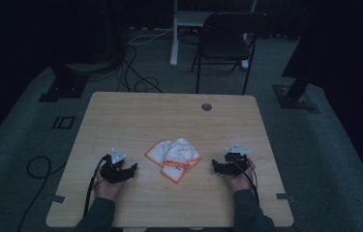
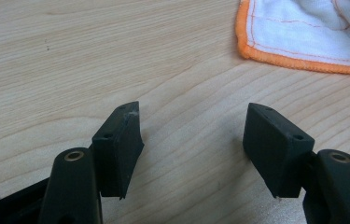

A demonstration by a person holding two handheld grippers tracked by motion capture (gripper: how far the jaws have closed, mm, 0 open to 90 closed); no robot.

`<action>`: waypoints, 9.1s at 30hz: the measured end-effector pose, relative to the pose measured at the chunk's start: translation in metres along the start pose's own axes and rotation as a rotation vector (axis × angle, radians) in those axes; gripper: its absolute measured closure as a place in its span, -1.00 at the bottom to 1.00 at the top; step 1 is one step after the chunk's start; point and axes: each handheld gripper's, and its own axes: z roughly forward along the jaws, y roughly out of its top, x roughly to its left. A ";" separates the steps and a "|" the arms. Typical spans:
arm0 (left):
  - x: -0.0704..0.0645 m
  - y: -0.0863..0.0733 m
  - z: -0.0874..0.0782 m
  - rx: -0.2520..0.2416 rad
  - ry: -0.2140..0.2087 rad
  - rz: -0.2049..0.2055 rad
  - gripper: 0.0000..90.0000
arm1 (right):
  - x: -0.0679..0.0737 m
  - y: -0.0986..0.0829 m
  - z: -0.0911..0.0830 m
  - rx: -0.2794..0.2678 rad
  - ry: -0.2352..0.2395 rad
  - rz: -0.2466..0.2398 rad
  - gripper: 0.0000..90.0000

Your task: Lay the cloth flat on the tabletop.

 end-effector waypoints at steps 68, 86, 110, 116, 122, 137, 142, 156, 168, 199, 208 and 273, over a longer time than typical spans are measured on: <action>-0.035 0.030 0.012 -0.022 -0.073 0.090 0.22 | 0.068 0.019 -0.022 -0.090 0.224 -0.216 0.47; -0.042 0.047 0.032 -0.011 -0.084 0.097 0.25 | 0.097 0.015 -0.008 -0.046 0.223 -0.301 0.40; -0.045 0.051 0.044 0.005 -0.085 0.088 0.26 | 0.107 0.019 0.001 -0.034 0.212 -0.345 0.42; -0.044 0.051 0.047 0.014 -0.081 0.083 0.33 | 0.105 0.021 0.002 -0.031 0.254 -0.319 0.92; -0.042 0.052 0.047 0.018 -0.076 0.071 0.48 | 0.101 0.021 -0.005 -0.040 0.256 -0.318 0.95; -0.030 0.047 0.042 0.023 -0.061 0.056 0.56 | 0.074 0.010 -0.025 -0.036 0.200 -0.293 0.96; -0.026 0.044 0.039 0.021 -0.055 0.050 0.56 | 0.062 0.006 -0.030 -0.032 0.175 -0.276 0.96; -0.018 0.036 0.030 0.021 -0.046 0.042 0.56 | 0.023 0.004 -0.039 -0.039 0.088 -0.191 0.96; -0.018 0.033 0.028 0.020 -0.037 0.042 0.56 | 0.018 0.008 -0.045 -0.037 0.044 -0.181 0.45; -0.019 0.032 0.028 0.008 -0.033 0.031 0.56 | 0.137 0.017 -0.015 -0.054 0.331 -0.366 0.67; -0.019 0.032 0.028 0.006 -0.034 0.030 0.56 | 0.149 0.015 -0.001 -0.025 0.340 -0.373 0.58; -0.025 0.061 0.024 -0.005 -0.037 0.043 0.60 | 0.083 -0.007 -0.032 0.032 0.243 -0.302 0.86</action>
